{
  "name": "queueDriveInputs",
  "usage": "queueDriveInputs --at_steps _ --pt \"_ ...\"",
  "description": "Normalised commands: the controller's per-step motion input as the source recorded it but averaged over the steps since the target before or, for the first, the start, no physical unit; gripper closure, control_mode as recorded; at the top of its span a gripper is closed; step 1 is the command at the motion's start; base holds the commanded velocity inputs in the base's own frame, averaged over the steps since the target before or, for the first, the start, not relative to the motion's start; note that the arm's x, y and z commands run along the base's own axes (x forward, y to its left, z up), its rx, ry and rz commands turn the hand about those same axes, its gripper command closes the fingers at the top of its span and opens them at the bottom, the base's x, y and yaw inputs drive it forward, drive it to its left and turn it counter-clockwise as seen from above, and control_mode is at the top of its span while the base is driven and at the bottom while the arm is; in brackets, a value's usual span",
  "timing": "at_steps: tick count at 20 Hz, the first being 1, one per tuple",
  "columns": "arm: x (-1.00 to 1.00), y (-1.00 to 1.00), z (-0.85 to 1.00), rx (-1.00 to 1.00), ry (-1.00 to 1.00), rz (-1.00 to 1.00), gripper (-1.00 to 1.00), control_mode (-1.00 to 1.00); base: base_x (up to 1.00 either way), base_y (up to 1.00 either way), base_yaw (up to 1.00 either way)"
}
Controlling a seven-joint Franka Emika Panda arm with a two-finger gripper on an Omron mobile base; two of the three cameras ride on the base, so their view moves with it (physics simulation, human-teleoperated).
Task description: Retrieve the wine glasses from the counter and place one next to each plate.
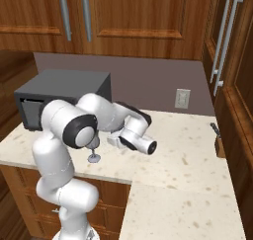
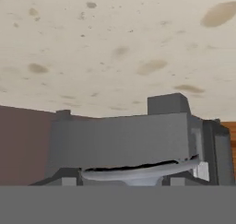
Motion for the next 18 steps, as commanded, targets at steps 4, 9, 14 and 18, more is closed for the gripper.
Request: queueDriveInputs --at_steps 4,9,14,18 --pt "-0.55 -0.26 1.00 0.00 0.00 0.00 1.00 -1.00 0.00 0.00 0.00" --pt "-0.89 -0.04 1.00 -0.02 -0.13 0.00 1.00 -1.00 0.00 0.00 0.00" --pt "-0.92 0.00 0.98 -0.01 -0.19 0.00 1.00 -1.00 0.00 0.00 0.00" --pt "-0.81 0.00 0.95 0.00 -0.01 0.00 1.00 -1.00 0.00 0.00 0.00"
